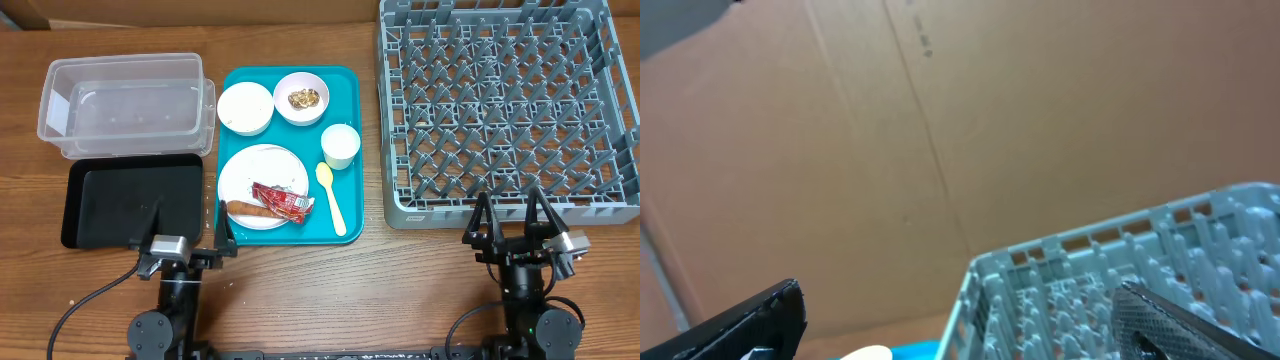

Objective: Sort waste into correct bins and load items into the dishwasher

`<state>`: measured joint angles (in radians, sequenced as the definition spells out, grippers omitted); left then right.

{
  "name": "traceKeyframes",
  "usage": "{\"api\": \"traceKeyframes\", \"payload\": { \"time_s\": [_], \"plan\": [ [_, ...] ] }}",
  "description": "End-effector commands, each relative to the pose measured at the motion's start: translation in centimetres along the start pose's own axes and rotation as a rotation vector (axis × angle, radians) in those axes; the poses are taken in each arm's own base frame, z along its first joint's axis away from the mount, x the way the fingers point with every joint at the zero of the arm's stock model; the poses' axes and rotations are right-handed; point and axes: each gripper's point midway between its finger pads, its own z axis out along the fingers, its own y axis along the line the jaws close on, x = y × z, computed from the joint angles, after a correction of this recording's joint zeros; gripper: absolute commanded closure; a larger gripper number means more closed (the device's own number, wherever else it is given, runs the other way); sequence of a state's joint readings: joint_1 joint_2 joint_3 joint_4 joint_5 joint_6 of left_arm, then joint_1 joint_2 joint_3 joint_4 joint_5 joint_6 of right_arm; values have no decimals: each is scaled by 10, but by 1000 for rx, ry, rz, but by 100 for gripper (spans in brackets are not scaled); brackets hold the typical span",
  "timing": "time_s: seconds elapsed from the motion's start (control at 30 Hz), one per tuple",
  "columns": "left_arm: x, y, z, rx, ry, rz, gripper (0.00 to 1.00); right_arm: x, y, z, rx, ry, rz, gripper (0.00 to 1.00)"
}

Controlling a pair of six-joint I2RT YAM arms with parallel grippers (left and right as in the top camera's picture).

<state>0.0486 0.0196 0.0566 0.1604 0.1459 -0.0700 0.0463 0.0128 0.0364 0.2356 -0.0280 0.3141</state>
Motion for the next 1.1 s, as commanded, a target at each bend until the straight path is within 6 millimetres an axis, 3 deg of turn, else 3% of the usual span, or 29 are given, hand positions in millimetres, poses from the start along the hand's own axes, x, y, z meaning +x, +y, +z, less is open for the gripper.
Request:
{"api": "traceKeyframes", "payload": {
  "time_s": [0.0,0.13,0.27,0.47,0.6,0.77,1.07],
  "plan": [
    [-50,-17,-2,81,-55,79,0,-44,23,-2,-66,-85,-8,0],
    [-88,-23,6,107,5,140,0,-70,36,-5,-81,-94,-10,0],
    [-123,-30,30,155,116,123,0,-83,47,-3,-86,-25,-6,0],
    [-142,-42,83,274,357,44,0,-101,60,7,-75,102,-2,0],
    [-133,-44,115,310,550,-26,0,-105,69,19,-69,235,-8,0],
    [-103,-49,140,330,807,-103,0,-98,79,40,-76,442,4,0],
    [-24,-47,166,309,1072,-267,0,-44,58,61,88,938,62,0]
  ]
}}
